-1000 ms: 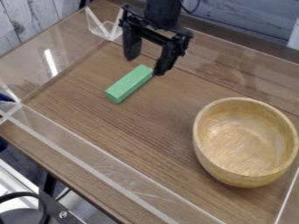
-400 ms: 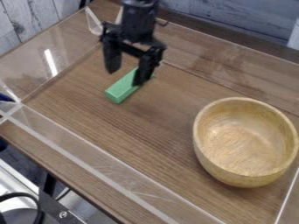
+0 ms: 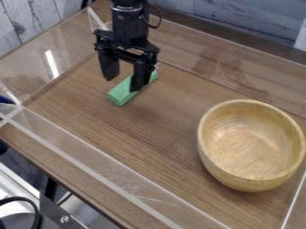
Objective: Put the green block in the brown bowl
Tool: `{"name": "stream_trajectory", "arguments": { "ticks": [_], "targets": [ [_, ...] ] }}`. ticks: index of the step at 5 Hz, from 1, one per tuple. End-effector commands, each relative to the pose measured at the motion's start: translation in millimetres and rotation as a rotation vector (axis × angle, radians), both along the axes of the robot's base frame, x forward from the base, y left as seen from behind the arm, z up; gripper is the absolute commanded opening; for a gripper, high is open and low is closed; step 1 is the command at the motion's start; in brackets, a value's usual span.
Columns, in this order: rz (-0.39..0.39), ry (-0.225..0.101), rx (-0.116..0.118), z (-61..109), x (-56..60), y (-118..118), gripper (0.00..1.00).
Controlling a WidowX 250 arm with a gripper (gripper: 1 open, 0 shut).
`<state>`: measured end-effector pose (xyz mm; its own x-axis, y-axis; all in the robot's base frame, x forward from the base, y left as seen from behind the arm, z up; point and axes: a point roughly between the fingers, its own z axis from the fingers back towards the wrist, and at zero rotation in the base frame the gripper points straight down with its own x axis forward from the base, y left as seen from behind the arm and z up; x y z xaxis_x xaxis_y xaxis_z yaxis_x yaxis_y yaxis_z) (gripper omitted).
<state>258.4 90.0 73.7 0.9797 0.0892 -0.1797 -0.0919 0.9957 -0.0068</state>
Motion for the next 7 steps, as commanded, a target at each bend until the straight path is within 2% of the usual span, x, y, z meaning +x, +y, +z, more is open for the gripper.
{"name": "stream_trajectory", "arguments": {
  "ticks": [1,3,5,7],
  "targets": [
    [-0.021,-0.047,0.042,7.0,12.9,6.0,1.00],
    [-0.065,-0.024,0.083,-9.9,22.4,9.9,1.00],
    [-0.104,-0.059,0.110,1.1,21.2,8.8,1.00],
    [-0.111,-0.104,0.120,9.9,21.7,2.9,1.00]
  ]
}}
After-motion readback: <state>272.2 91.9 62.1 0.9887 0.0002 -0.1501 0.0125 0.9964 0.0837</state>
